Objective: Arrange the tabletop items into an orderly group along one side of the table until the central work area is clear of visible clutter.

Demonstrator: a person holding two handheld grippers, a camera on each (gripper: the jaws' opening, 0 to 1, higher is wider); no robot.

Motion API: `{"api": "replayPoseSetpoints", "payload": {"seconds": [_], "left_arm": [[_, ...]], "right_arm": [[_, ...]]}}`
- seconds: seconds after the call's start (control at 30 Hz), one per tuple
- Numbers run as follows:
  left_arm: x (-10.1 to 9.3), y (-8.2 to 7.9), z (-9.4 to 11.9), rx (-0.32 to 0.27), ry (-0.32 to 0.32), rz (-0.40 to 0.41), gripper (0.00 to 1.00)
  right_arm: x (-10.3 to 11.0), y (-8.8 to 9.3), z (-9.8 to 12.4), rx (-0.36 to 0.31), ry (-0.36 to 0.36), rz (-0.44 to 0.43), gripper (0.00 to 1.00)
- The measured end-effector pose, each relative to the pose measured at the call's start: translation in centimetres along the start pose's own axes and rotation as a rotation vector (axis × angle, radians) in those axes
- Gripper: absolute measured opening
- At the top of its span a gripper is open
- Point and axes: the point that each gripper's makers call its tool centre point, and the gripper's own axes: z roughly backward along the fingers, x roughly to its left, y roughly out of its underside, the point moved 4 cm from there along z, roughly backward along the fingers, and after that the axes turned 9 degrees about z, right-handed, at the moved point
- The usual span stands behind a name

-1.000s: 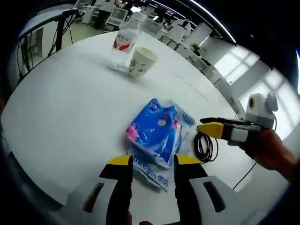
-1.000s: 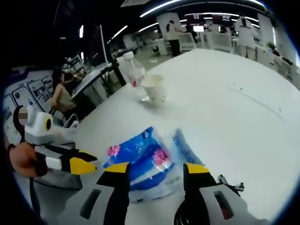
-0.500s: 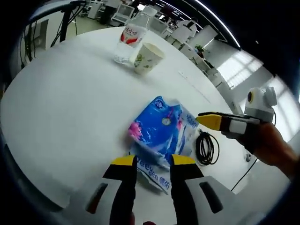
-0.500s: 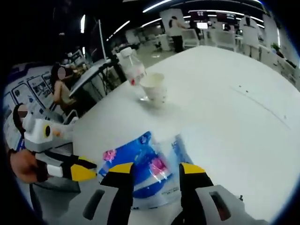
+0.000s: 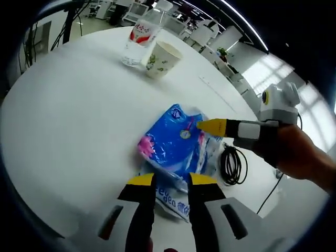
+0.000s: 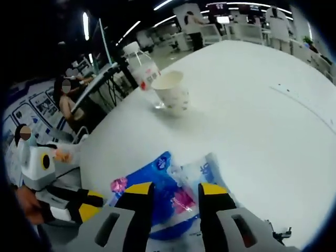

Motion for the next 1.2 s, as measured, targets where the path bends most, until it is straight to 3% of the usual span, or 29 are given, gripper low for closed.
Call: {"api": "replayPoseSetpoints", "payload": {"seconds": [0.23, 0.4, 0.5, 0.87, 1.2], "left_arm": [[0.2, 0.1, -0.5, 0.010, 0.004, 0.000, 0.20], [0.4, -0.2, -0.7, 0.005, -0.009, -0.035, 0.00], [0.4, -0.8, -0.5, -0.004, 0.001, -0.059, 0.00], [0.6, -0.8, 0.6, 0.004, 0.004, -0.073, 0.00], [0.4, -0.8, 1.5, 0.008, 0.019, -0.099, 0.00]], "right_arm": [[-0.1, -0.1, -0.3, -0.007, 0.020, -0.022, 0.24], [0.0, 0.4, 0.2, -0.003, 0.039, -0.038, 0.11], [0.2, 0.6, 0.5, -0.023, 0.049, -0.049, 0.04], [-0.1, 0.9, 2.0, -0.080, 0.068, -0.072, 0.02], [1.5, 3.7, 4.1, -0.136, 0.126, -0.163, 0.01]]}}
